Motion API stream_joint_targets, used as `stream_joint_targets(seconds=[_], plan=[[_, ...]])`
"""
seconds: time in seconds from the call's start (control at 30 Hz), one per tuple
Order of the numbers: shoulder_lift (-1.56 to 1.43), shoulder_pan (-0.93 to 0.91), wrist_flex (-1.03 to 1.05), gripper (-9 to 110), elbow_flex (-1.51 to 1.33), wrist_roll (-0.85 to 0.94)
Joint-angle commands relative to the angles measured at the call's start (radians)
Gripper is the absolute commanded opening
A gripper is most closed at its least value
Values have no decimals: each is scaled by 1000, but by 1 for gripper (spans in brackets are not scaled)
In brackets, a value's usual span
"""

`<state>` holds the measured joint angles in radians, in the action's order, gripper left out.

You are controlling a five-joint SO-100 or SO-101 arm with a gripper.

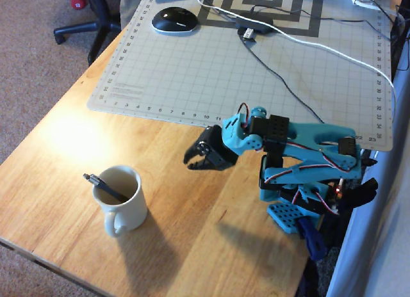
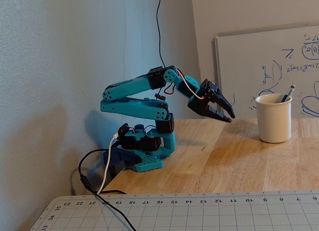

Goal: Grasp a pen and put it in a mug.

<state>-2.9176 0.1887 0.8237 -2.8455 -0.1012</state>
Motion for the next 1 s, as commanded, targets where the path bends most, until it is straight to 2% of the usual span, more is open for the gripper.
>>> stream_joint_targets(seconds=[0.0, 0.3, 0.43, 0.6, 0.97], plan=[[-74, -17, 2, 2, -49, -6], [-268, -40, 6, 2, -293, -3], [-308, -64, 81, 2, -296, -3], [-376, -106, 310, 2, -293, -3], [-431, -132, 324, 2, -295, -5]])
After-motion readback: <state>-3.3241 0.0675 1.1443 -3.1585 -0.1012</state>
